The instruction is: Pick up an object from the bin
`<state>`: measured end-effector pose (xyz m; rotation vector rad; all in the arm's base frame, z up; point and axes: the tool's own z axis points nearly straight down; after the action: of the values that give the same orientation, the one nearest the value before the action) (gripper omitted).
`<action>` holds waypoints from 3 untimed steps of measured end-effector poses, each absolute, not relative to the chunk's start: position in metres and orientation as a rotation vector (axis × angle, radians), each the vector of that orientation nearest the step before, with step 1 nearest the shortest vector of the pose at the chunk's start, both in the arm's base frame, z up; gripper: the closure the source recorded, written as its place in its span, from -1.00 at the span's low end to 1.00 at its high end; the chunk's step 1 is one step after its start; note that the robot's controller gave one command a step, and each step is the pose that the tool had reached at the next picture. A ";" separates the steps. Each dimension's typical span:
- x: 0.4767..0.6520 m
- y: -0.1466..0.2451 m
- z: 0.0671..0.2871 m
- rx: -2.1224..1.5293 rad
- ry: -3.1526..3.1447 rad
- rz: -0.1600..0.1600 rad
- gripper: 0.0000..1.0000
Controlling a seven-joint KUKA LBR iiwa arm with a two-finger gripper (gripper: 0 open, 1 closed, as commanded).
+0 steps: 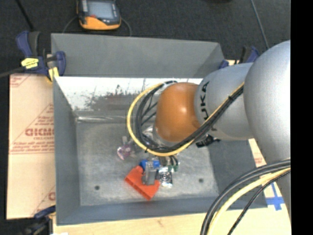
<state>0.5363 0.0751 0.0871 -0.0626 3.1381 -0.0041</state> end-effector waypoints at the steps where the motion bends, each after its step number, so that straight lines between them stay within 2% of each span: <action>1: 0.535 0.079 0.090 -0.064 3.137 0.002 1.00; 2: 0.535 0.079 0.090 -0.062 3.137 0.002 -1.00; 3: 0.588 0.050 0.070 -0.123 3.132 0.000 -1.00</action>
Offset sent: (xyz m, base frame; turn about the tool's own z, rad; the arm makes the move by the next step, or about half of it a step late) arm 0.0000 0.0000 0.0000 0.0000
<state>0.5878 0.0505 0.0704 -0.1235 3.1320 -0.0002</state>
